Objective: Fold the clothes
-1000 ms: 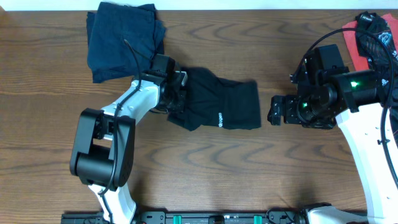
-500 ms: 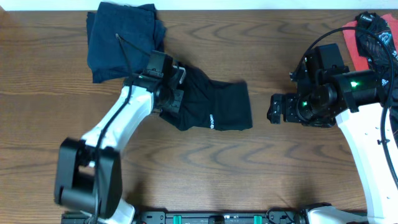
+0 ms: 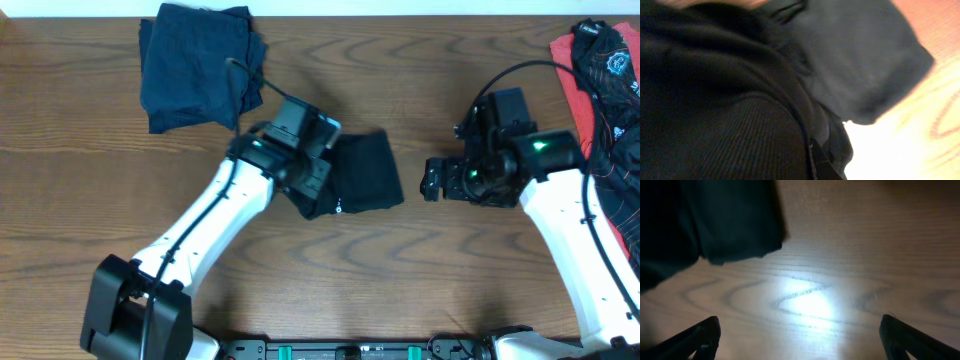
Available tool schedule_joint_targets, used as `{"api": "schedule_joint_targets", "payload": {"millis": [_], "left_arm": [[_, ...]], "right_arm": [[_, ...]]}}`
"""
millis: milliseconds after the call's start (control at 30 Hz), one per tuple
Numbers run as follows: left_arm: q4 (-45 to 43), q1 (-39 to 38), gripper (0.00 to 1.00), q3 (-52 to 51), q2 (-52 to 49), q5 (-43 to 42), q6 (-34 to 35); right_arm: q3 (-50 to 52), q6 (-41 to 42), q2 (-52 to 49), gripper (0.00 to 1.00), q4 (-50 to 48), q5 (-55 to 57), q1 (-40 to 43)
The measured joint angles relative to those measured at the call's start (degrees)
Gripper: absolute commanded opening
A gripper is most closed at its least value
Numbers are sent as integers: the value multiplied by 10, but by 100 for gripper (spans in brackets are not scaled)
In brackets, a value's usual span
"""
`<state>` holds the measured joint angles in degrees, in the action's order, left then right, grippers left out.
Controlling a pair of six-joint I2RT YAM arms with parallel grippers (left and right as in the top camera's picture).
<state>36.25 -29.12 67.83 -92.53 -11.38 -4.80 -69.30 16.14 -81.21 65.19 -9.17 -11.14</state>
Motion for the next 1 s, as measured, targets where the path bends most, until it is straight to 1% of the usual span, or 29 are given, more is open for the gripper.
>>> {"api": "schedule_joint_targets", "payload": {"millis": [133, 233, 400, 567, 667, 700, 733, 767, 800, 833, 1000], "left_arm": [[-14, -38, 8, 0, 0, 0, 0], [-35, -60, 8, 0, -1, 0, 0], [-65, -79, 10, 0, -15, 0, 0], [-64, -81, 9, 0, -34, 5, 0], [-50, -81, 6, 0, -35, 18, 1], [-43, -81, 6, 0, -35, 24, 1], [-33, -81, 6, 0, -35, 28, 1], [-24, -81, 6, 0, -35, 31, 0], [-13, -81, 6, 0, -35, 34, 1], [-3, -81, 6, 0, -35, 36, 0], [28, -81, 6, 0, -31, 42, 3]], "right_arm": [[52, 11, 0, 99, -47, -1, 0], [76, 22, 0, 99, -61, -1, 0], [81, 30, 0, 99, -76, -5, 0], [81, 32, 0, 99, -97, -5, 5], [81, 31, 0, 90, -130, 0, 19], [81, 32, 0, 82, -144, 2, 25], [81, 31, 0, 57, -156, 3, 31], [81, 30, 0, 27, -168, 4, 36], [82, 33, 0, 9, -181, 7, 41], [82, 34, -1, 1, -195, 7, 46], [82, 33, -32, 1, -259, 10, 53]]}}
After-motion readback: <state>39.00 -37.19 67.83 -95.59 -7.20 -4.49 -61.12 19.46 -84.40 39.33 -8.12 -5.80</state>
